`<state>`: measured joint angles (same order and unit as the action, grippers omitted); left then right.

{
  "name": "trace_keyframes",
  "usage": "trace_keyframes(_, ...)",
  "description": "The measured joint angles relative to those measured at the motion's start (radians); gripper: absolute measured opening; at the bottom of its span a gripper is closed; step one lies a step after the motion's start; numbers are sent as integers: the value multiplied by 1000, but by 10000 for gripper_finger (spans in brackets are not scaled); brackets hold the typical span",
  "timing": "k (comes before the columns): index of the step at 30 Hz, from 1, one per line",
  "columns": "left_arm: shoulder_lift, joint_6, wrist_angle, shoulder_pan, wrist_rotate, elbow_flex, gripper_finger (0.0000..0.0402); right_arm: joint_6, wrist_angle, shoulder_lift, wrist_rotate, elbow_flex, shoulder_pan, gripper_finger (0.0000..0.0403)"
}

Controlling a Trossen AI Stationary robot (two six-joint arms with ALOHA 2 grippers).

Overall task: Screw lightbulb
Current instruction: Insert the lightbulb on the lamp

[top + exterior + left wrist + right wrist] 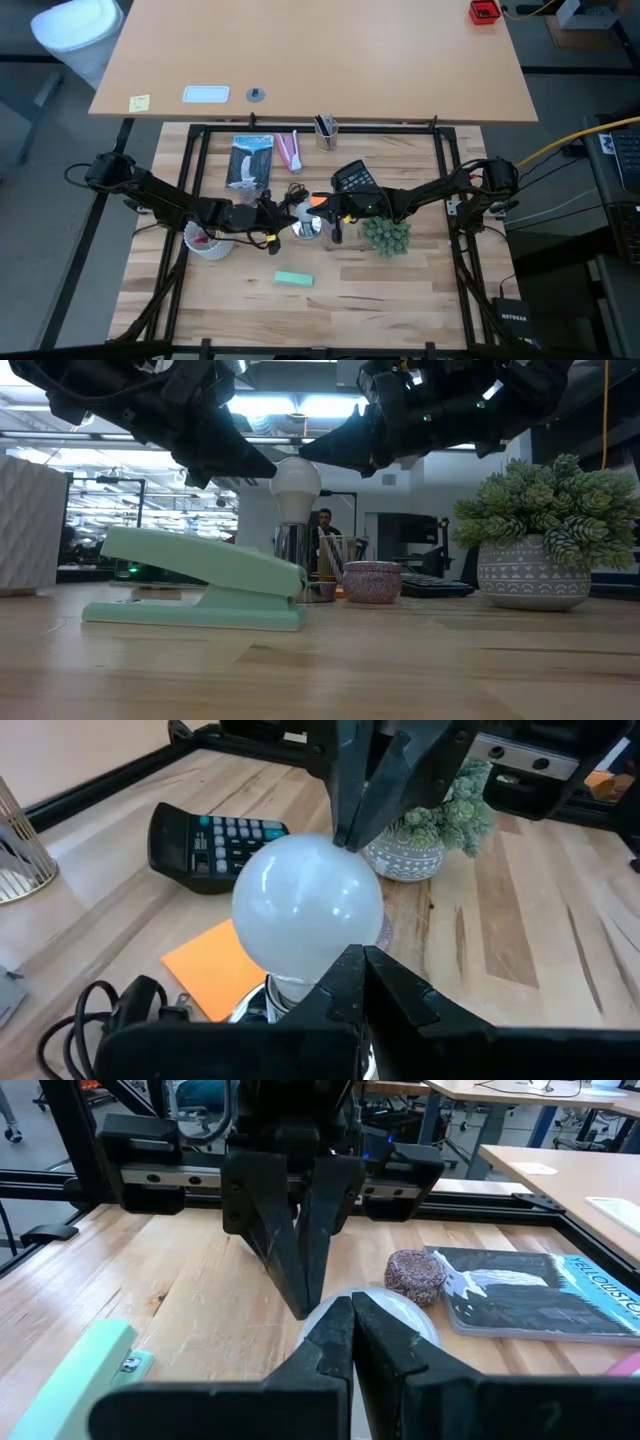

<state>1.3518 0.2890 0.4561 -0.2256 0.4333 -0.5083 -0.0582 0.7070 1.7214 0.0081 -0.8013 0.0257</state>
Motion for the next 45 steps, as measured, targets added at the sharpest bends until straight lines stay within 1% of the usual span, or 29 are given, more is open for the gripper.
trace_keyframes(10, -1, 0, -5, -2, 67, 0, 0, 0, -3, 0, 2, 0, 0, 12)
trace_keyframes(19, -1, -4, -9, -2, 83, 0, 0, 0, -2, 0, 1, 0, 0, 12)
trace_keyframes(27, -2, -1, -49, 0, 101, 0, 0, 1, -7, 1, -2, 1, 0, 12)
trace_keyframes(40, -3, -4, -59, 0, 98, 0, 0, 1, -11, 3, 0, 2, 0, 12)
trace_keyframes(45, -3, -8, -59, 0, 97, 0, 0, 0, -3, 3, 36, 2, 0, 12)
